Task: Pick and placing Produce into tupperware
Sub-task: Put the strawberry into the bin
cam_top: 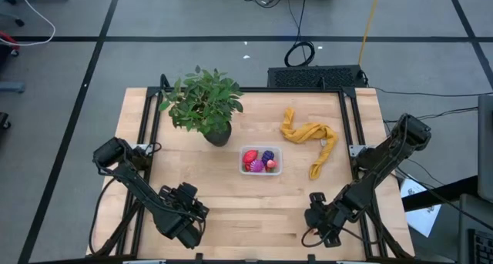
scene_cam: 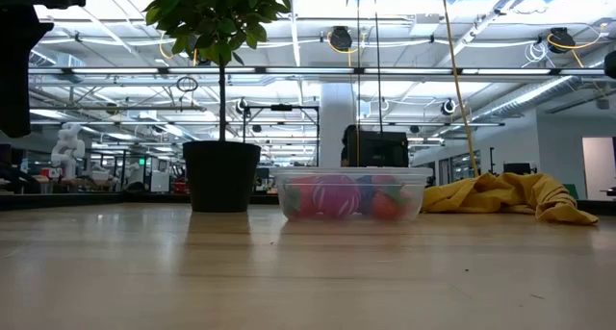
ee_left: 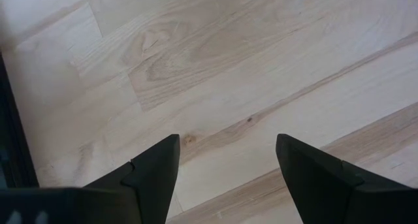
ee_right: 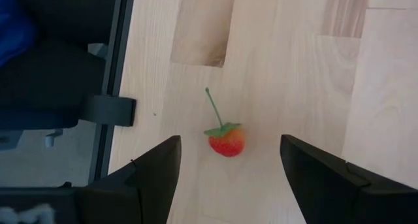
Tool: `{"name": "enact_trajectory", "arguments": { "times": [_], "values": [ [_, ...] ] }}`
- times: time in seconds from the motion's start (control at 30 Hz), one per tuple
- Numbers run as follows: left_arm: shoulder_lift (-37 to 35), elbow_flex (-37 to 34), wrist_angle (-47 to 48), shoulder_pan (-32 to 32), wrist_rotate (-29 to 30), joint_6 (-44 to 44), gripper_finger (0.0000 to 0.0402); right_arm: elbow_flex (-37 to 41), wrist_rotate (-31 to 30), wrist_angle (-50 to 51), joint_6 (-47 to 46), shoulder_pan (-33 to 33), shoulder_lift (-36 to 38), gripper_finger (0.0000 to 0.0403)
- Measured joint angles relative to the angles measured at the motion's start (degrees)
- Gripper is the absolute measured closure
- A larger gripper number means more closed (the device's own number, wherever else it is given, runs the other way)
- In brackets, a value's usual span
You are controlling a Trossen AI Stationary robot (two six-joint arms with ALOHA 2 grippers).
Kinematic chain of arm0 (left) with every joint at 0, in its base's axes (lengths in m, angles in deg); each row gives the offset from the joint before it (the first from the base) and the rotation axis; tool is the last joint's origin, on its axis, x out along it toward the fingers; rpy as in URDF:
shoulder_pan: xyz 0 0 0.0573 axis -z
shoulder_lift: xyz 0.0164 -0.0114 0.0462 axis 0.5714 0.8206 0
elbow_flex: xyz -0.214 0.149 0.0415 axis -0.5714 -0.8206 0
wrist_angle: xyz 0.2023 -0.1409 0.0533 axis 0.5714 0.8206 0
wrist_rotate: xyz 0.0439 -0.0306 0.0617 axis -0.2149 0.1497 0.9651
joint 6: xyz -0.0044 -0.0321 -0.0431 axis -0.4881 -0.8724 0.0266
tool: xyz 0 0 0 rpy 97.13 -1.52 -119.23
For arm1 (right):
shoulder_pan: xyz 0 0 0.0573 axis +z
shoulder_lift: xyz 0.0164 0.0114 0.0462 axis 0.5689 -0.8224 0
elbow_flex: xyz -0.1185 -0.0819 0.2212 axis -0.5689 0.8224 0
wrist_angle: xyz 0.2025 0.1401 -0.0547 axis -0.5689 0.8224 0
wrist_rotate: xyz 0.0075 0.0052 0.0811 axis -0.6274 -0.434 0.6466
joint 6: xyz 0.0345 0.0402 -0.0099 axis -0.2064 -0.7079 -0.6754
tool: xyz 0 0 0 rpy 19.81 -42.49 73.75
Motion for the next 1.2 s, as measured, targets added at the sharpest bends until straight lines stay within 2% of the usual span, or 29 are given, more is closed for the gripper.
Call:
{"name": "enact_trajectory", "arguments": {
  "times": [0.57, 0.83, 1.2],
  "values": [
    [0.0, -0.01, 0.02, 0.0, -0.03, 0.0, 0.0144, 0.07, -0.02, -2.97, -0.01, 0.31, -2.45, 0.0149],
    [0.0, -0.01, 0.02, 0.0, -0.04, 0.02, 0.0144, 6.83, 0.0, -13.7, -2.97, 0.35, -2.44, 0.0149],
    [0.0, 0.0, 0.02, 0.0, -0.02, 0.02, 0.0144, 11.81, 0.02, -19.2, -5.45, 0.35, -2.43, 0.0149]
  ]
}}
